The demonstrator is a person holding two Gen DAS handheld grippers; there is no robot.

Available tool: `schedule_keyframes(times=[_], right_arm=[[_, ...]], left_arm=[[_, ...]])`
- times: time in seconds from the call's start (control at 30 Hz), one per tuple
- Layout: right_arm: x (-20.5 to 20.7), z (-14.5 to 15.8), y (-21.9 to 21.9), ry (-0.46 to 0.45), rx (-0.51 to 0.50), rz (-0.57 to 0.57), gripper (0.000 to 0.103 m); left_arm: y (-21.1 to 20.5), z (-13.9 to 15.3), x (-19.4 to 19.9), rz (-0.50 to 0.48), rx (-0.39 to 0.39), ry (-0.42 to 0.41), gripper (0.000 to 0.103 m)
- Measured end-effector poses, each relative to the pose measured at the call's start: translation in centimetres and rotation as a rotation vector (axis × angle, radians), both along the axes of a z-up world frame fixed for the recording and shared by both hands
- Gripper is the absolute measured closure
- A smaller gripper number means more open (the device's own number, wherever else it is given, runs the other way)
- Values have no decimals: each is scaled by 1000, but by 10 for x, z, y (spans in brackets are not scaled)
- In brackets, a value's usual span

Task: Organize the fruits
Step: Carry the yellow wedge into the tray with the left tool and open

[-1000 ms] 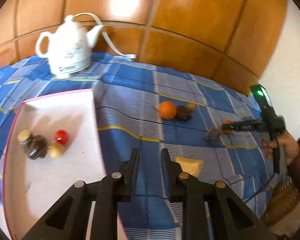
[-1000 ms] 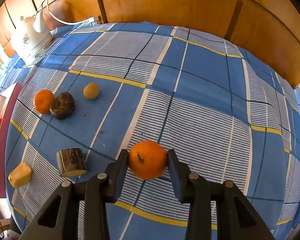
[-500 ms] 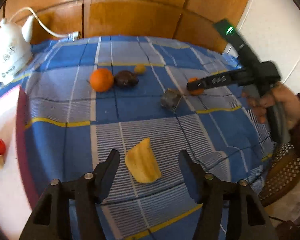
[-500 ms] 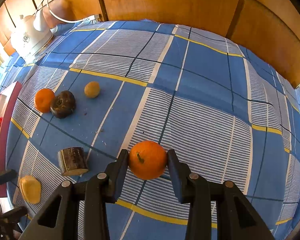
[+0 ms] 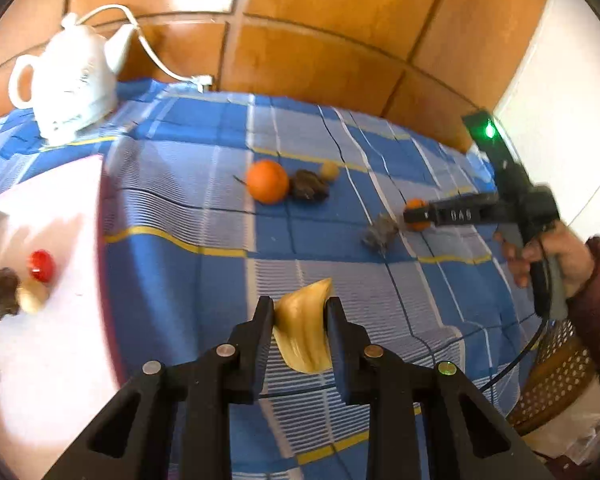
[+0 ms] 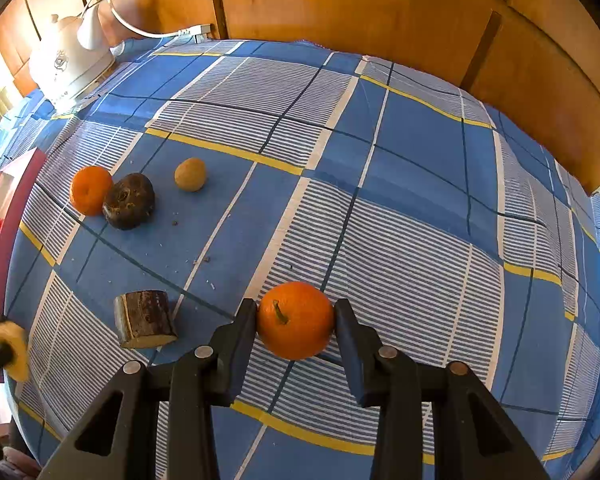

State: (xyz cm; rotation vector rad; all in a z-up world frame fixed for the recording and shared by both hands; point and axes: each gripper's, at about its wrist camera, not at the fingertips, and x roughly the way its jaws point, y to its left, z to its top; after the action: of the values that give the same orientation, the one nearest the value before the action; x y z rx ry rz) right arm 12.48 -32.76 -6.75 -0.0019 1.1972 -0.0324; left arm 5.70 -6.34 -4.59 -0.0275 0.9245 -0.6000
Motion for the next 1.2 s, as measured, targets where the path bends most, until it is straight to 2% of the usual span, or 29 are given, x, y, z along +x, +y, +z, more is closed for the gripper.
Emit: schedule_keyframes(times=[0.2,0.5,0.63,0.8,1.0,1.2], right_arm=[[-1,1,2,0,-4,-5,63],[-3,2,2,0,-2,-3,63],[-2,2,1,0,-2,-3,63],[-2,1,2,0,-3,-2,63],[-2,1,1,-1,-4,-2,63],[-1,0,3,-1,-12,-1,63]], left_arm=[[31,20,3,77,-32,-44,77],[105,27,53,340,26,-58,76],[125,21,82,407,50,-52,76],[134,5,107,448,63,-6,76],[137,5,101,485,50,-10,65],[134,9,67,522,130,-40,65]])
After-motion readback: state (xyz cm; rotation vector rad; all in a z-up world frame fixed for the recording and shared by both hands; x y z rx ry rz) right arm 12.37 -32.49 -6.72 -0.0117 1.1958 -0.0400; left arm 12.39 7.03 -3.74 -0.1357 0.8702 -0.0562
